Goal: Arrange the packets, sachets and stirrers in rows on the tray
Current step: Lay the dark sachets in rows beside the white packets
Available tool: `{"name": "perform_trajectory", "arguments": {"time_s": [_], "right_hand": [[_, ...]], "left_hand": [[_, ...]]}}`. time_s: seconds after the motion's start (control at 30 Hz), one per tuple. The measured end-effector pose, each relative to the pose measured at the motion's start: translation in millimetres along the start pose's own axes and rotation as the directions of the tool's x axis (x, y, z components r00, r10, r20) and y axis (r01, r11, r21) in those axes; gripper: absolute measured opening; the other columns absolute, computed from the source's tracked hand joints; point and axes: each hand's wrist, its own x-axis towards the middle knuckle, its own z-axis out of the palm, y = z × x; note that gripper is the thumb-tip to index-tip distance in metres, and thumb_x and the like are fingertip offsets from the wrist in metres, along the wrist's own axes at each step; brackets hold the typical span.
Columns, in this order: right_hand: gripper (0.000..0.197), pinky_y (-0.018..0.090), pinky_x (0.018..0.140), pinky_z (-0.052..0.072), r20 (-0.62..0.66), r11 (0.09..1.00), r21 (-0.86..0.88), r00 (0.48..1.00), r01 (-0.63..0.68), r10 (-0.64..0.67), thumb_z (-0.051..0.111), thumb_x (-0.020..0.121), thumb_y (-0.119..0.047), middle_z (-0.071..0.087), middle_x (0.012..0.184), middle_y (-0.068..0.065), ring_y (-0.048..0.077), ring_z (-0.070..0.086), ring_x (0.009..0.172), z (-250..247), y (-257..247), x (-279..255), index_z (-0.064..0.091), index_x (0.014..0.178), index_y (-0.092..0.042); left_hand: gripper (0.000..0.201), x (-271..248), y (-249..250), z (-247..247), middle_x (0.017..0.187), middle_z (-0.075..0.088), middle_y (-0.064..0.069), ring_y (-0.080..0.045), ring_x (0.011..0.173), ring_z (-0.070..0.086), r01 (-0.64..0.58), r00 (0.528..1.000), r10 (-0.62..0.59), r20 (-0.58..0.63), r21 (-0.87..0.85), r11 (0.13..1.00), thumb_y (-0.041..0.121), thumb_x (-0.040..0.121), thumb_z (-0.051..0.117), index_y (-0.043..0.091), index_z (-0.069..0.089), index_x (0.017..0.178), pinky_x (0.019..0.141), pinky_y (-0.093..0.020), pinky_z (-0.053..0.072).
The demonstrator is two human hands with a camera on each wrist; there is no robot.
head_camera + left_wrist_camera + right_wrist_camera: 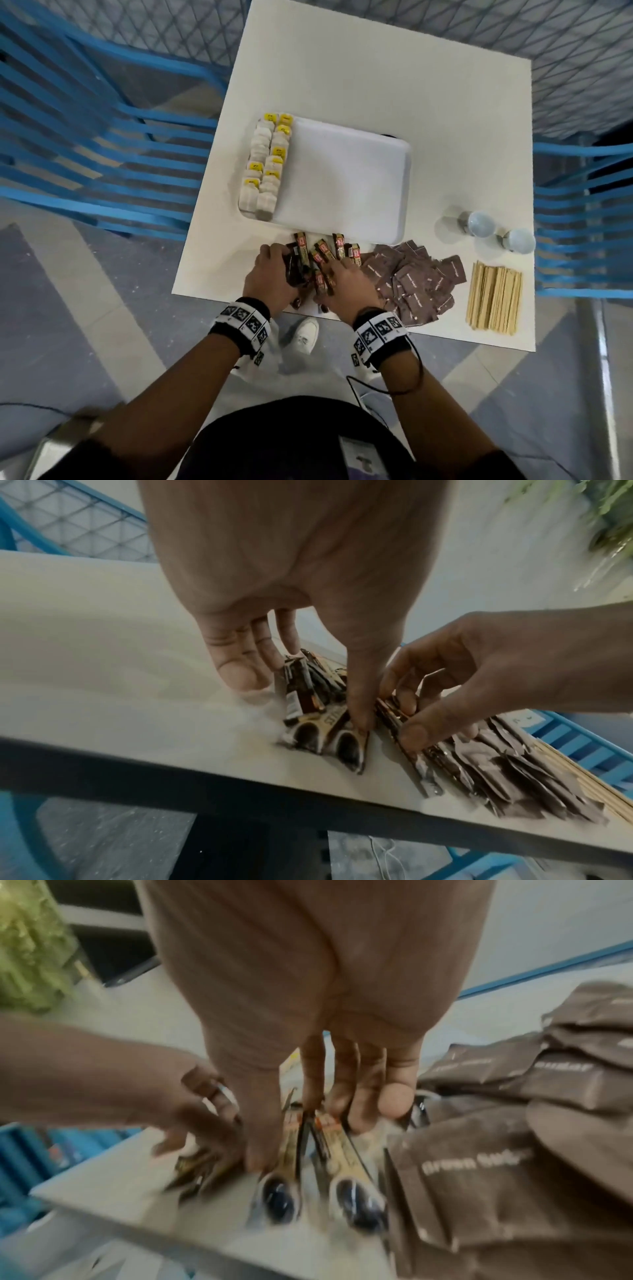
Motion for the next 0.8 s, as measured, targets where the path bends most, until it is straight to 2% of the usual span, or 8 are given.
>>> {"name": "perform_trajectory", "arguments": {"time_s": [0.13, 0.23, 0.37, 0.5, 0.6, 0.7, 0.73, 0.8], "right_hand": [[0.055, 0.045, 0.092, 0.055, -0.067, 1.0, 0.027, 0.998, 0.006, -0.004, 0.077, 0.082, -0.03, 0.047, 0.131, 0.004, 0.028, 0.059, 0.109, 6.6, -6.1, 7.9, 0.051, 0.13, -0.019], [0.046, 0.047, 0.093, 0.055, -0.084, 0.996, 0.085, 0.996, 0.004, 0.004, 0.071, 0.088, -0.026, 0.043, 0.136, 0.006, 0.03, 0.061, 0.107, 7.8, -10.9, 15.2, 0.053, 0.13, -0.017], [0.042, 0.046, 0.093, 0.055, -0.139, 0.993, 0.119, 0.99, -0.009, 0.025, 0.069, 0.085, -0.011, 0.039, 0.138, 0.009, 0.032, 0.058, 0.109, 8.7, -11.9, 15.7, 0.058, 0.125, -0.015], [0.035, 0.039, 0.086, 0.055, -0.183, 0.986, 0.167, 0.982, -0.011, 0.041, 0.062, 0.083, -0.001, 0.049, 0.127, 0.009, 0.029, 0.059, 0.102, 10.1, -12.1, 14.9, 0.06, 0.117, -0.011], [0.032, 0.035, 0.087, 0.051, -0.191, 0.97, 0.242, 0.98, -0.007, 0.055, 0.06, 0.082, 0.002, 0.058, 0.117, 0.007, 0.025, 0.057, 0.103, 9.5, -10.9, 17.0, 0.061, 0.112, -0.011], [0.03, 0.034, 0.088, 0.052, -0.189, 0.947, 0.318, 0.977, -0.033, 0.098, 0.064, 0.083, 0.0, 0.063, 0.112, 0.004, 0.022, 0.059, 0.101, 7.7, -6.2, 20.6, 0.064, 0.11, -0.012], [0.03, 0.035, 0.088, 0.055, -0.179, 0.935, 0.352, 0.976, -0.052, 0.122, 0.066, 0.083, -0.001, 0.064, 0.11, 0.003, 0.02, 0.06, 0.099, 6.2, -4.7, 22.4, 0.065, 0.11, -0.013], [0.028, 0.032, 0.086, 0.057, -0.167, 0.901, 0.427, 0.972, -0.082, 0.168, 0.072, 0.083, -0.004, 0.067, 0.104, 0.002, 0.015, 0.063, 0.092, 2.7, -2.4, 25.3, 0.068, 0.109, -0.014]], "left_hand": [[0.071, 2.8, 1.2, 3.8, 0.126, 0.049, -0.006, -0.031, 0.112, 0.058, 0.01, 0.998, -0.015, -0.062, -0.08, 0.997, 0.025, 0.071, 0.086, 0.019, 0.045, 0.129, 0.088, -0.051, 0.054], [0.067, 7.8, 0.8, 1.8, 0.127, 0.054, -0.009, -0.031, 0.113, 0.058, 0.016, 0.995, -0.029, -0.091, -0.14, 0.99, 0.024, 0.075, 0.085, 0.014, 0.049, 0.13, 0.091, -0.046, 0.052], [0.05, 11.0, 0.3, -0.9, 0.119, 0.058, -0.014, -0.034, 0.108, 0.059, 0.019, 0.994, -0.036, -0.103, -0.164, 0.986, 0.021, 0.08, 0.081, 0.006, 0.06, 0.123, 0.093, -0.041, 0.05], [0.042, 10.7, -0.9, 0.0, 0.109, 0.061, -0.011, -0.032, 0.101, 0.062, 0.041, 0.989, -0.069, -0.127, -0.215, 0.976, 0.018, 0.078, 0.082, 0.01, 0.069, 0.117, 0.093, -0.036, 0.05], [0.042, 8.5, -2.8, -0.8, 0.105, 0.067, -0.008, -0.023, 0.096, 0.064, 0.046, 0.984, -0.092, -0.154, -0.283, 0.958, 0.014, 0.076, 0.084, 0.015, 0.072, 0.116, 0.092, -0.028, 0.05], [0.04, 7.0, -4.1, -4.5, 0.105, 0.074, -0.005, -0.019, 0.095, 0.067, 0.082, 0.981, -0.134, -0.14, -0.327, 0.942, 0.01, 0.077, 0.082, 0.015, 0.072, 0.115, 0.091, -0.027, 0.053], [0.039, 7.6, -4.4, -5.5, 0.105, 0.075, -0.004, -0.018, 0.094, 0.067, 0.092, 0.981, -0.145, -0.132, -0.34, 0.936, 0.01, 0.078, 0.082, 0.014, 0.072, 0.115, 0.089, -0.025, 0.053], [0.04, 8.8, -5.2, -6.7, 0.105, 0.075, -0.002, -0.013, 0.092, 0.066, 0.11, 0.98, -0.159, -0.117, -0.343, 0.933, 0.01, 0.078, 0.082, 0.014, 0.072, 0.117, 0.079, -0.007, 0.046]]}}
